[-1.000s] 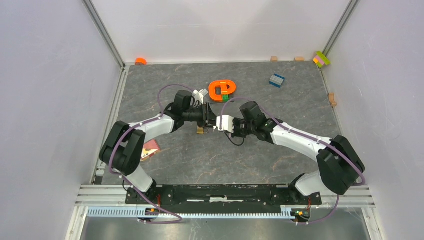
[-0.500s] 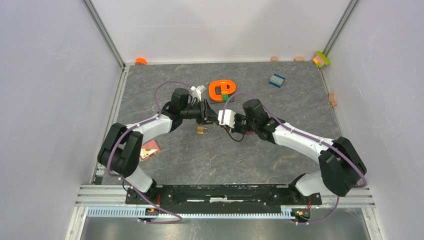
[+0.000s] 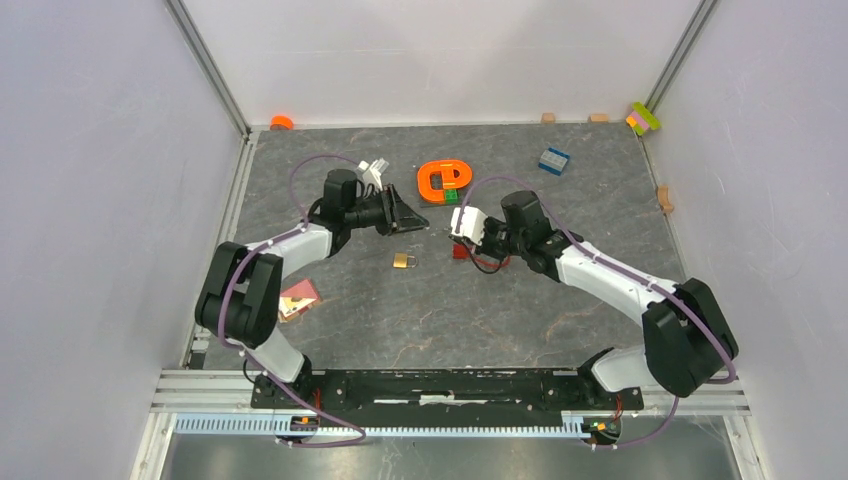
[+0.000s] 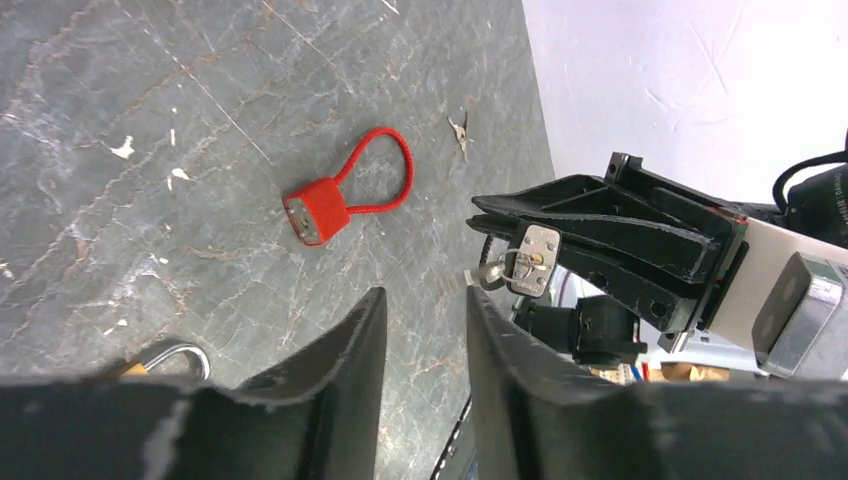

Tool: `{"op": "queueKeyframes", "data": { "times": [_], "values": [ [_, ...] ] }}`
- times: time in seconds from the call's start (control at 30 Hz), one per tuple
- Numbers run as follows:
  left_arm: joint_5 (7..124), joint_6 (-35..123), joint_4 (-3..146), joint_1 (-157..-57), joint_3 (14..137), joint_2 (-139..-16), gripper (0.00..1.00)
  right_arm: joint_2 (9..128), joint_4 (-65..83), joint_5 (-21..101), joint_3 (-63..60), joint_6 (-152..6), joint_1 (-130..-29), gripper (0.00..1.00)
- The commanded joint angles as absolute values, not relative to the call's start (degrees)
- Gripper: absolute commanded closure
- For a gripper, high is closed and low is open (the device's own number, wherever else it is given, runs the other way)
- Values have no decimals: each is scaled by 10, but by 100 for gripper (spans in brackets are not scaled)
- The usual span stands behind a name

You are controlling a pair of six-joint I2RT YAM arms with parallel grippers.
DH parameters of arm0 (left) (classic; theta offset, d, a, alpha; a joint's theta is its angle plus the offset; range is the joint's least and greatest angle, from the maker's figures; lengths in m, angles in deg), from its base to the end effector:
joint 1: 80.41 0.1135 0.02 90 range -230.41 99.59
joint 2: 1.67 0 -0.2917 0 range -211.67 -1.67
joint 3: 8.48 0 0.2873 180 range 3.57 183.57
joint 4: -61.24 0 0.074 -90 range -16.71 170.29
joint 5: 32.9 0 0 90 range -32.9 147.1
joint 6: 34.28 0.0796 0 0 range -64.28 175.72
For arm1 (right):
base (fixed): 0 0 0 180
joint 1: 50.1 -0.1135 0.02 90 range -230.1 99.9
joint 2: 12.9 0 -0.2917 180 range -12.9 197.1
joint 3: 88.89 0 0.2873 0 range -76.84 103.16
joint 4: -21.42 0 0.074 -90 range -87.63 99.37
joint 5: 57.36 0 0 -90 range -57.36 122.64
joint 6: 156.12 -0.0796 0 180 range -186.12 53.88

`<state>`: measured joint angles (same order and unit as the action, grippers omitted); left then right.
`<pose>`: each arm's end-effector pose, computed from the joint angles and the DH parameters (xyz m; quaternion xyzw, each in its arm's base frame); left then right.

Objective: Unlock with the key
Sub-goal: Unlock the lock.

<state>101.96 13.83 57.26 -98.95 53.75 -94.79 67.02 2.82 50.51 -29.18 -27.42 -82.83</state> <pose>0.3602 -0.1800 0.1982 0.0361 0.8119 -0.5244 0.2542 0.2856 0.2126 0.2076 -0.5746 0.6842 0.1177 0.4335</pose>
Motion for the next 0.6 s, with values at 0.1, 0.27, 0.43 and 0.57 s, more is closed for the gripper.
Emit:
{"op": "queueKeyframes", "data": {
  "times": [0.1, 0.27, 0.43, 0.57],
  "values": [
    [1121, 213, 523, -995, 584, -969, 41, 638, 31, 555, -286, -222, -833, 100],
    [1172, 235, 524, -998, 617, -972, 24, 619, 39, 547, -309, -186, -856, 100],
    [1188, 233, 574, -1014, 648, -983, 18, 613, 49, 527, -320, -178, -883, 100],
    [1206, 266, 643, -1045, 667, -998, 17, 606, 50, 517, -321, -178, -897, 100]
  ]
}}
